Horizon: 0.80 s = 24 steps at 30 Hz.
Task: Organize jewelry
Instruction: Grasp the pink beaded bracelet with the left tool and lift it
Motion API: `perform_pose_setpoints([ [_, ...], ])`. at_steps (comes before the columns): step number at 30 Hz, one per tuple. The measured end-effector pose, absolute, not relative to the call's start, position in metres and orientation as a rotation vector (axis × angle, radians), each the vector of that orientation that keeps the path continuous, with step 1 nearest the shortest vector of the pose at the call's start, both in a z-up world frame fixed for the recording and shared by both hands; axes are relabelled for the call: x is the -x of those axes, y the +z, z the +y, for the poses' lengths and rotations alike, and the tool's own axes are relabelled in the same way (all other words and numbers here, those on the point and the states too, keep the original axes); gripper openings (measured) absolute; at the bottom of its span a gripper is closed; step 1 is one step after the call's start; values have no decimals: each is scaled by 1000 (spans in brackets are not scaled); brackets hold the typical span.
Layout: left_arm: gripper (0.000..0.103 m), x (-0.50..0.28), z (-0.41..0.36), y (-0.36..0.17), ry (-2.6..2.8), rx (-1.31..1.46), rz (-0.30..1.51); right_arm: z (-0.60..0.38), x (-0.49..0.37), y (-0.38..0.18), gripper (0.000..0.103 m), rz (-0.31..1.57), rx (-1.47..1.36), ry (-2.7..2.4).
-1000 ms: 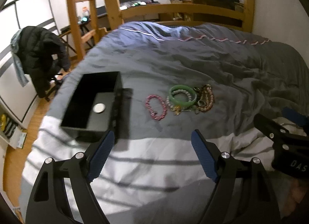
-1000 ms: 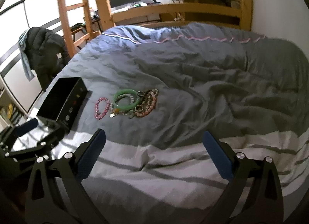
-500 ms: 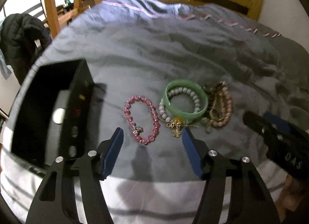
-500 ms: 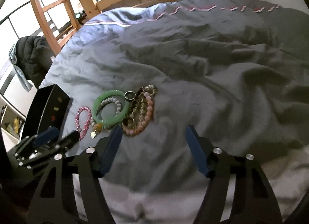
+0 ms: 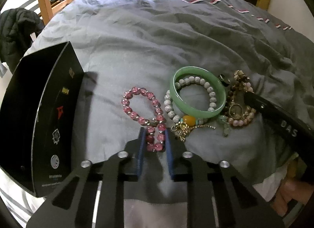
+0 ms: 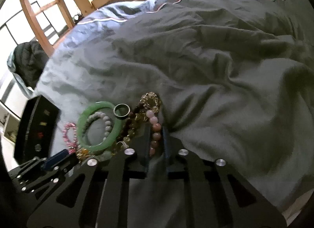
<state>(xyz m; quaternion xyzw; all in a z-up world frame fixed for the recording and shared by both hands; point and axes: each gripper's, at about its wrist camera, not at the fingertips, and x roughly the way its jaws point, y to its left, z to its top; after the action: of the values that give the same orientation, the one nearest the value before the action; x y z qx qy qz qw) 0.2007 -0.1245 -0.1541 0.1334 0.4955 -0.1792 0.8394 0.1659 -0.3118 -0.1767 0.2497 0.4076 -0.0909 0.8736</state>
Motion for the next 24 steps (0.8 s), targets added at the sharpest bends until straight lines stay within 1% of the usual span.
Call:
perform_pose_setpoints([
  [7,8,-184,-120,-137,-402,-266,1019,-300,-138,-144,9,763,-480,-119],
  [13,8,-171,-105,-119,-451,-201,1008,-297,-118,-129,9,741,-469,-123],
  [24,8,-153,-93,-101,-494,-178,972,-293,-100,-102,9,699,-436,-117],
])
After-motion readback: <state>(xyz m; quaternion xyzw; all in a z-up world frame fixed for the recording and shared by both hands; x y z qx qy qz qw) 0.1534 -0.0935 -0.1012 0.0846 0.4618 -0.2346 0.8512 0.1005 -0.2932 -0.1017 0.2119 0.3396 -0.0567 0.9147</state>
